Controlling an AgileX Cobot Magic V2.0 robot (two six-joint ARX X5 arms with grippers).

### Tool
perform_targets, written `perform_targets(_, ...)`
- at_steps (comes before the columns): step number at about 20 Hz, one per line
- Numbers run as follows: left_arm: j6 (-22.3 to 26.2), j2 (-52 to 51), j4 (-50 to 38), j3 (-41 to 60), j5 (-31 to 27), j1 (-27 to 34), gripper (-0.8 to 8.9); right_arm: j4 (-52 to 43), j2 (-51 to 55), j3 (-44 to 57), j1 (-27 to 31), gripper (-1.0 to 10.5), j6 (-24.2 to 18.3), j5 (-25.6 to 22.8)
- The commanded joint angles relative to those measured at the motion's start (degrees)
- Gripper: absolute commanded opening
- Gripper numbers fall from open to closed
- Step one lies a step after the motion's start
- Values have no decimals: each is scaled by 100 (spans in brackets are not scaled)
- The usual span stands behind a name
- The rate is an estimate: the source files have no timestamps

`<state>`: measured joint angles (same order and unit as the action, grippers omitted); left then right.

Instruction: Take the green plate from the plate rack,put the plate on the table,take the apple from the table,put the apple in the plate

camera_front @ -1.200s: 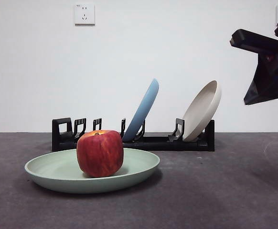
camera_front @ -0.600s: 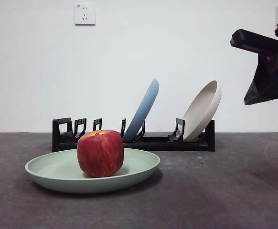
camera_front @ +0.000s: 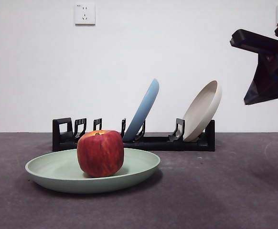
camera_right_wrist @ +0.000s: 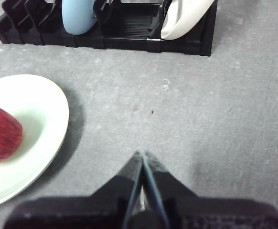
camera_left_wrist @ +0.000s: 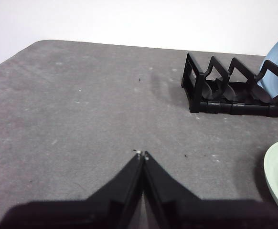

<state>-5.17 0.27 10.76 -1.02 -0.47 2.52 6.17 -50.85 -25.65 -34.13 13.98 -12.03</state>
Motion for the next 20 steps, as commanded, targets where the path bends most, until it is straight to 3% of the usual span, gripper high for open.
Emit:
perform_targets(1, -24, -17, -9, 81, 44, 20, -3, -28, 2, 31, -7, -16, 55, -13)
perform_targets(11, -24, -15, -11, 81, 44, 20, -3, -28, 2, 31, -7, -15, 50, -13)
perform_targets(13, -24, -17, -11, 81, 44, 20, -3, 72, 46, 31, -7, -15, -149, -28)
perform_targets(16, -24, -15, -15, 81, 44, 20, -3, 525, 664, 33, 61, -16, -216, -55)
perform_targets(18, -24, -15, -15, 81, 48, 20, -3, 778, 1237, 33, 313, -16, -660, -205)
perform_targets(20, -24, -15, -15, 81, 48, 20, -3, 1058, 1908, 33, 791, -16, -787, -179)
